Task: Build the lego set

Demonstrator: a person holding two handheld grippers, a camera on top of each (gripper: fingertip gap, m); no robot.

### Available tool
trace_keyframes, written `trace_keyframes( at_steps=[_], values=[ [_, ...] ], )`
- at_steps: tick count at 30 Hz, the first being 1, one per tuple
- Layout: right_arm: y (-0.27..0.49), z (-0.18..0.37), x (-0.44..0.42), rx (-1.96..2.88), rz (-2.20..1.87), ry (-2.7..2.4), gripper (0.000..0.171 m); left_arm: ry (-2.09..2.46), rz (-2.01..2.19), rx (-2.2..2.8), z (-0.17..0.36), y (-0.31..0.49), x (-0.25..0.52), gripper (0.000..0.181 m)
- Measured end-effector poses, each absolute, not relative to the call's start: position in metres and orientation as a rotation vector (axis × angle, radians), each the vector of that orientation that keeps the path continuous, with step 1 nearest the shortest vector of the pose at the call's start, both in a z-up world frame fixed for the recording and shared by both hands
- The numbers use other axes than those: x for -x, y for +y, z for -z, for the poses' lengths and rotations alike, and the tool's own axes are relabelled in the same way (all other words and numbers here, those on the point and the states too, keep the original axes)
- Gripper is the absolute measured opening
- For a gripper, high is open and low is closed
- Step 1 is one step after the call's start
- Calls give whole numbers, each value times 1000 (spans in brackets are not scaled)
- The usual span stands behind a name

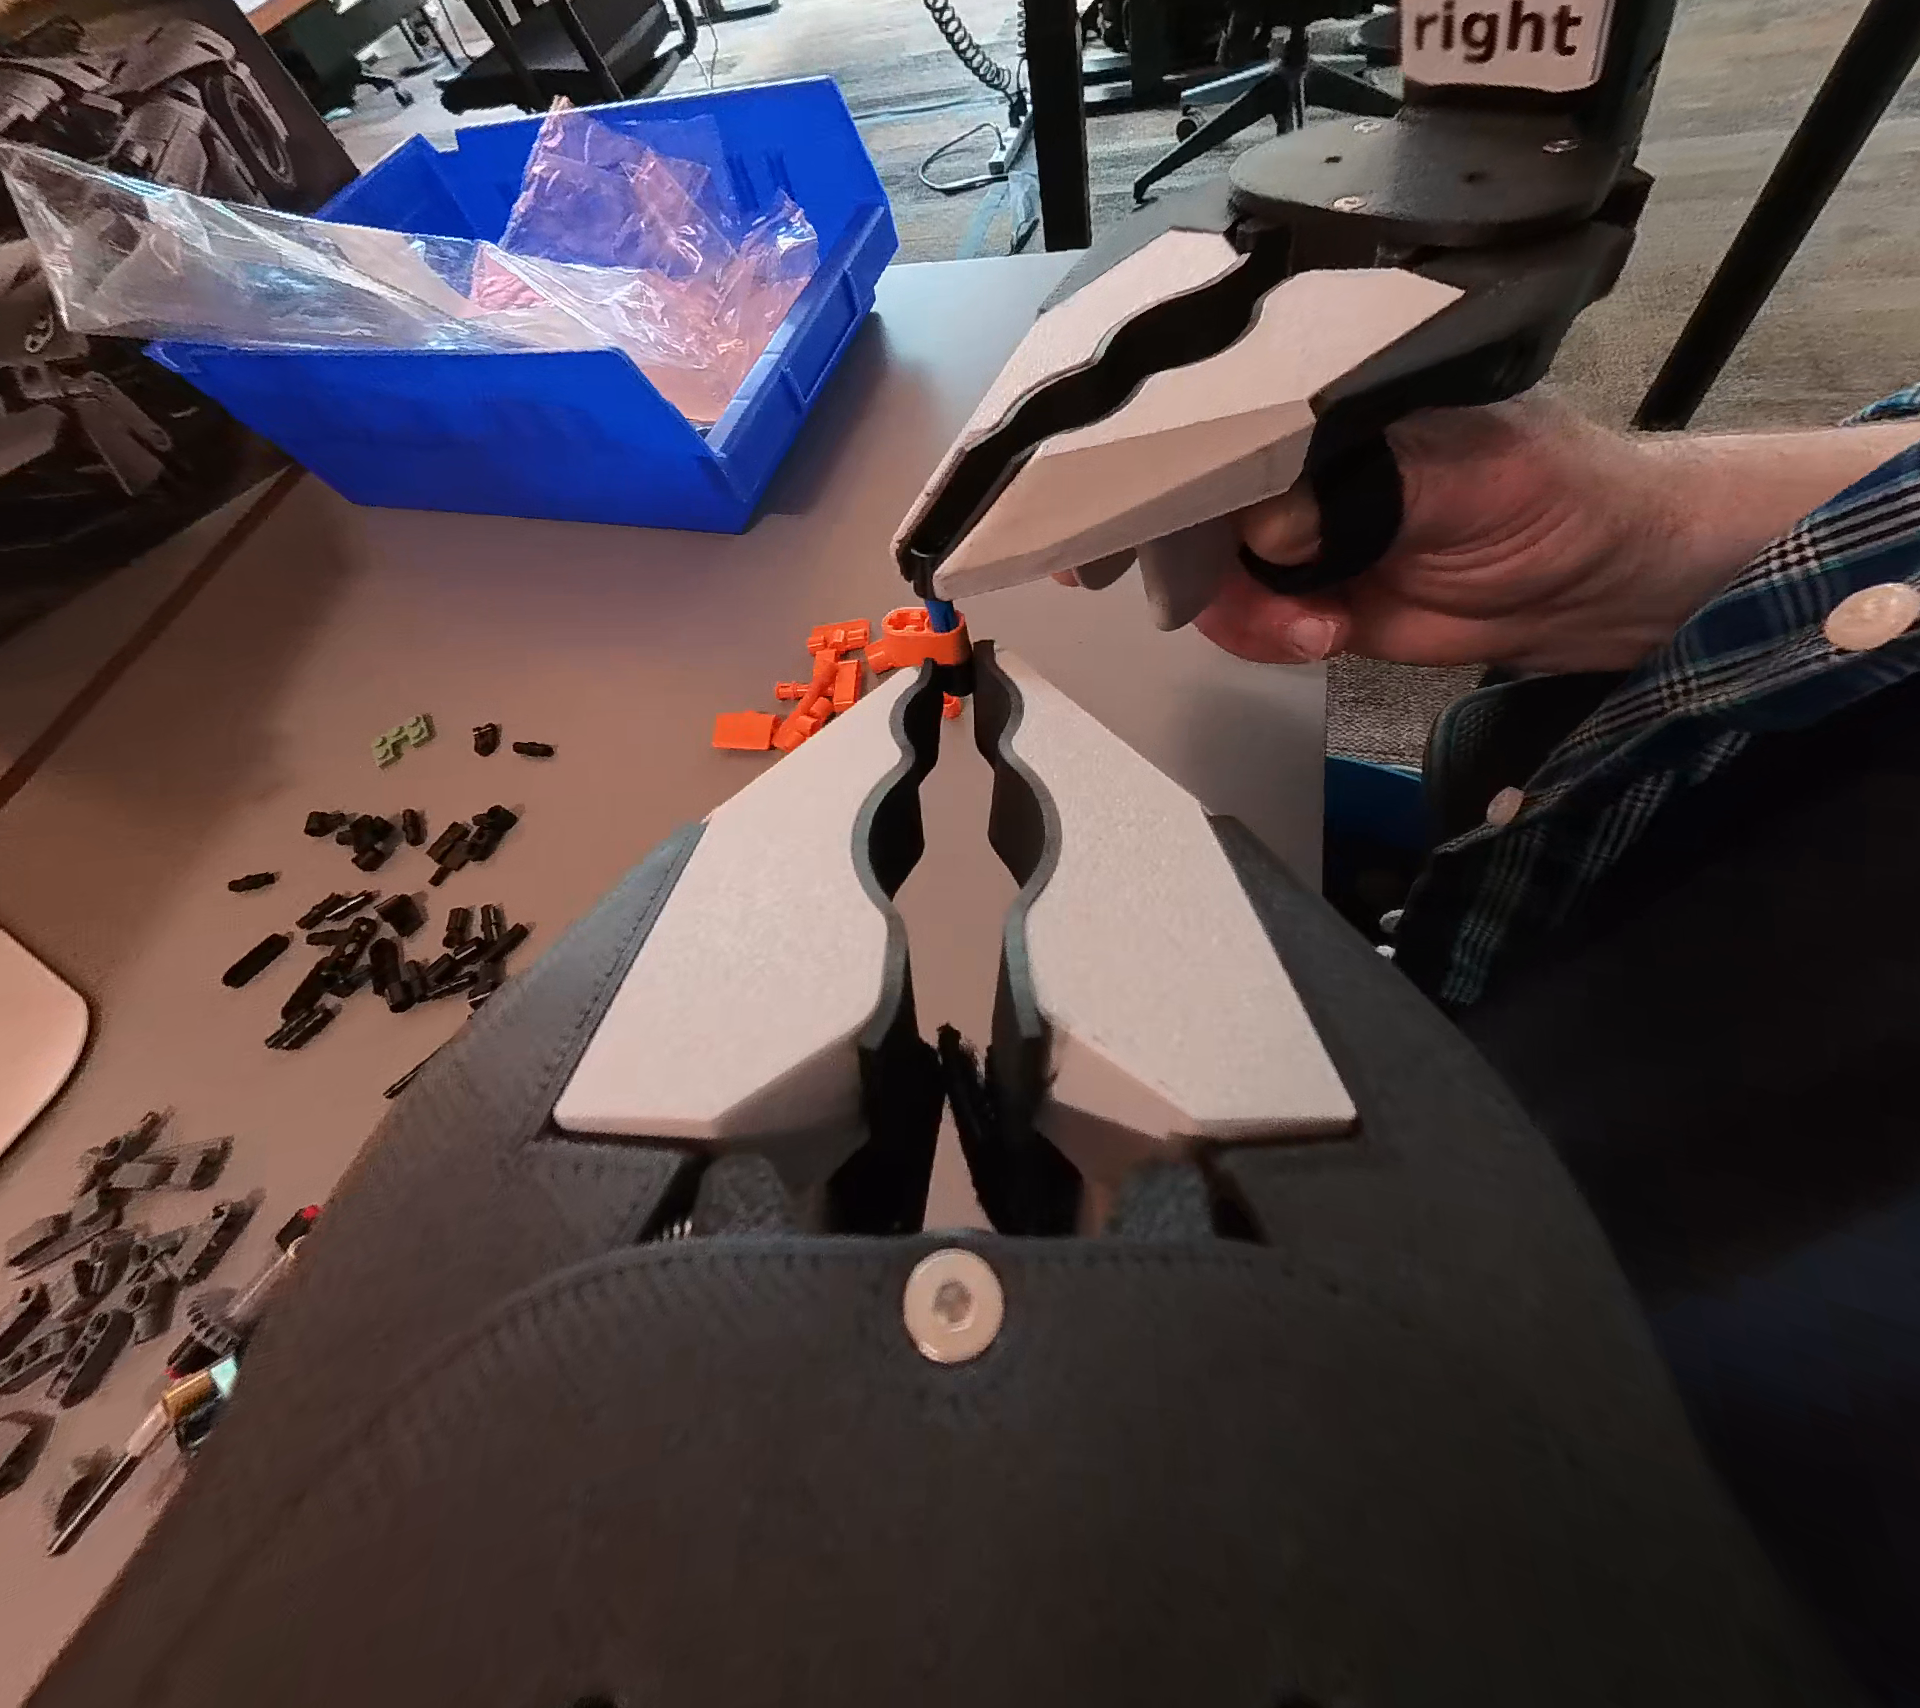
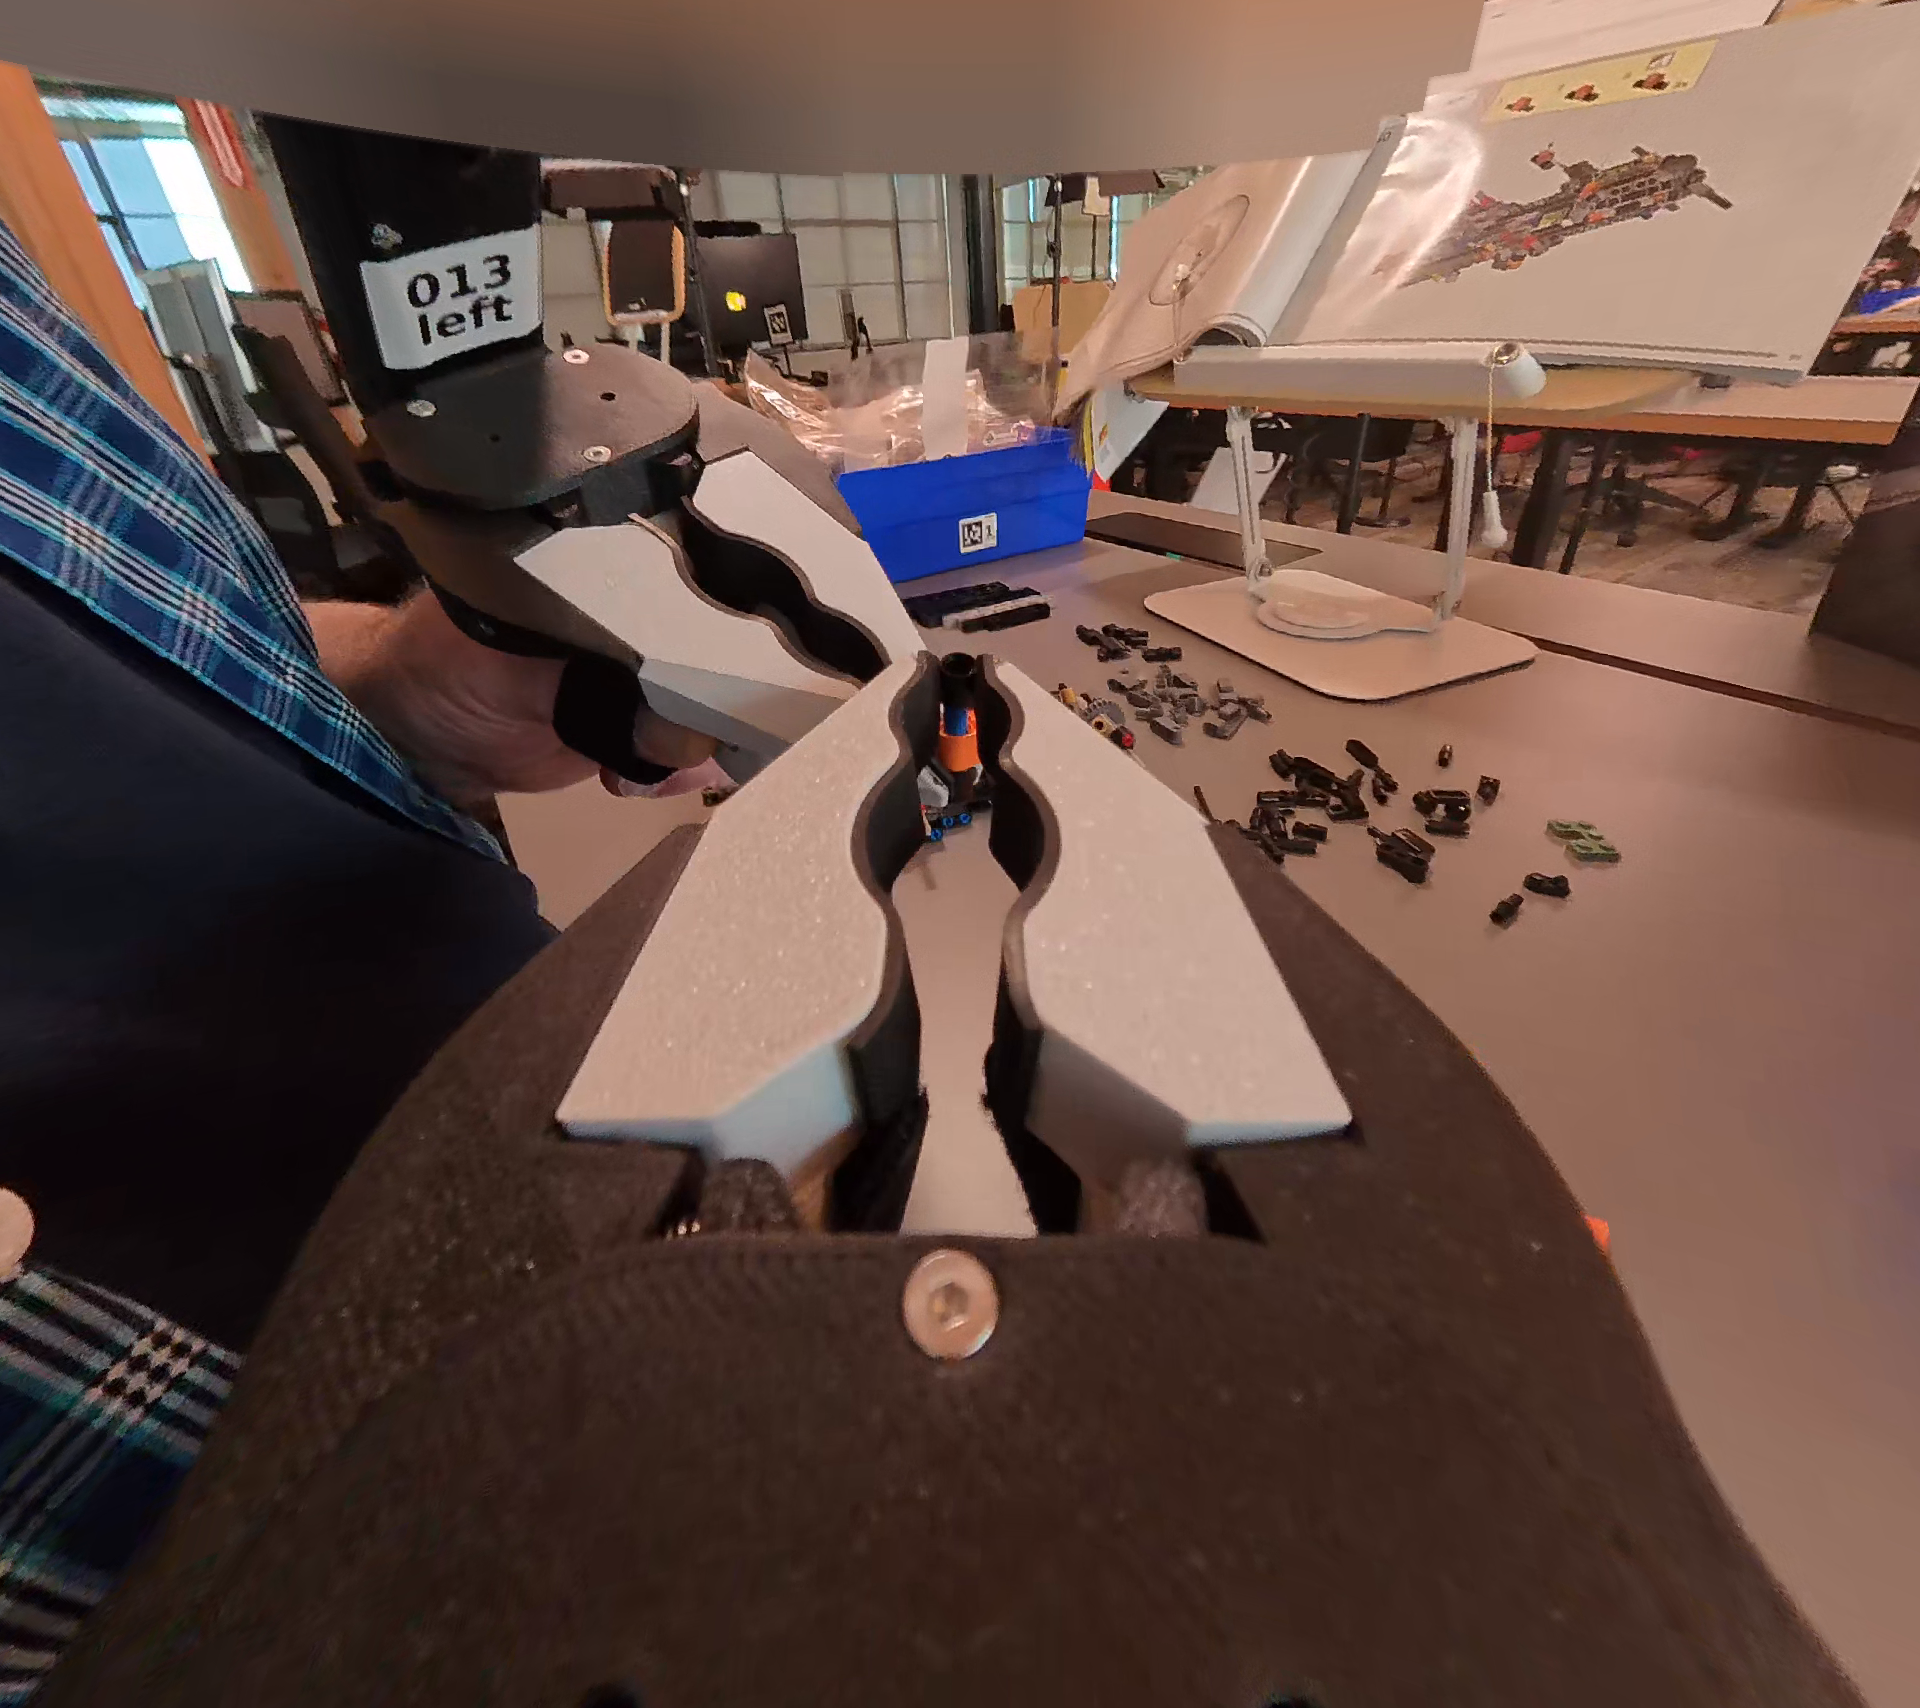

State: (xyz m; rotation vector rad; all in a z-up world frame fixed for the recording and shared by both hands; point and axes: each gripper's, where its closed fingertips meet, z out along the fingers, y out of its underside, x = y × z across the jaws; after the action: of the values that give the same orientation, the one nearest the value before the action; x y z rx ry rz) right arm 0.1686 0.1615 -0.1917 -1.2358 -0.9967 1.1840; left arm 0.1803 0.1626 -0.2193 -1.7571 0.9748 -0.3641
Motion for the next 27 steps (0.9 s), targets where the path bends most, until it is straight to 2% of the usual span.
trace_keyframes(
  at_steps=[8,13,18,24,27],
  values=[
    [164,206,-165,1337,-1117,-1092,4,1038,280,1883,248,165,-168,5],
    [168,287,-163,1540,-725,-1527,5,1136,215,2054,287,159,-152,5],
    [175,329,-168,1546,-371,-1797,4,1208,161,2146,312,154,-145,5],
    [176,340,-162,1536,-310,-1894,6,1226,161,2203,328,149,-139,5],
    [173,339,-158,1559,-382,-1895,17,1221,170,2209,330,149,-139,5]
  ],
)
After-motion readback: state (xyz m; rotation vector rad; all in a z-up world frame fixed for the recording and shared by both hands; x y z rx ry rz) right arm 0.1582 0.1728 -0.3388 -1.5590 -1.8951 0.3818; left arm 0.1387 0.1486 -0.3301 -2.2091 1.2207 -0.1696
